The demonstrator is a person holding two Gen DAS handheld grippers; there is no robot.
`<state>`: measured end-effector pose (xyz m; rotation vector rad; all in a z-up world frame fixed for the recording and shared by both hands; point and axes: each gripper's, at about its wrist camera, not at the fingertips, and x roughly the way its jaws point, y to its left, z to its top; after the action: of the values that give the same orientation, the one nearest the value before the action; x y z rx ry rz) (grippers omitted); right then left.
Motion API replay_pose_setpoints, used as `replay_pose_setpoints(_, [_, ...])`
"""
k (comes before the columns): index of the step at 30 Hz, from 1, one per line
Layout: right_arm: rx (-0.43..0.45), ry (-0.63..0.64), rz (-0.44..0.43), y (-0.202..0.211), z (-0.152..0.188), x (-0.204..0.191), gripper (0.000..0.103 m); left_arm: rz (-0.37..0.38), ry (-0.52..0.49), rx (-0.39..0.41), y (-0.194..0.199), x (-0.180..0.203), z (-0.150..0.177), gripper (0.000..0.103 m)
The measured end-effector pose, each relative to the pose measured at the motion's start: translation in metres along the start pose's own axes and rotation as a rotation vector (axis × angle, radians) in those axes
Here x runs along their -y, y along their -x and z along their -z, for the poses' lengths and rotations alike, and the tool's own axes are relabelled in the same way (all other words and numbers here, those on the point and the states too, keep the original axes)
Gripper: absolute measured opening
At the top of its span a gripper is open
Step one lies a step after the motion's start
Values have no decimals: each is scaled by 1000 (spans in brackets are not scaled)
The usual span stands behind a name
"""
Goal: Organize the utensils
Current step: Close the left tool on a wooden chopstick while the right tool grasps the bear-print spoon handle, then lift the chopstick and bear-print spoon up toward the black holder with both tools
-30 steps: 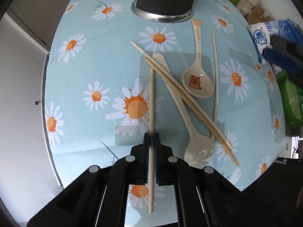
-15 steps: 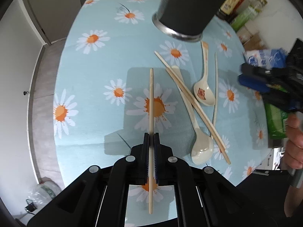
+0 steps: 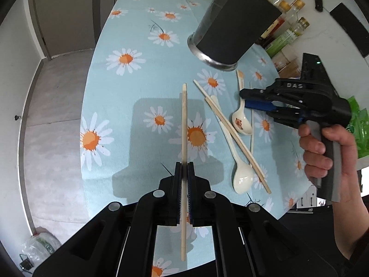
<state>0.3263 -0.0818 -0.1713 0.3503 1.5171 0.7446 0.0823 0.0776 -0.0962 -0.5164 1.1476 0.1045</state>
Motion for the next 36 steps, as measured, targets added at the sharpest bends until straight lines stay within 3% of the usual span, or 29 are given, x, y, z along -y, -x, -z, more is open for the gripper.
replay_pose_setpoints(7, [10,23,53,-11,4,-12,12,30,-21,-1,2,-4,-1,4])
replay_pose_setpoints(13, [16,-13,27,-11,4,-7,10,43,-27,-7,0,-5,-5,4])
replay_pose_setpoints(25, [62,-45,-50,26,21,8,7,76,-57,2,-2,2,-16,4])
replay_pose_setpoints(36, [155,81,-94,80,36,-21,5,145,-63,110,17,20,-42,4])
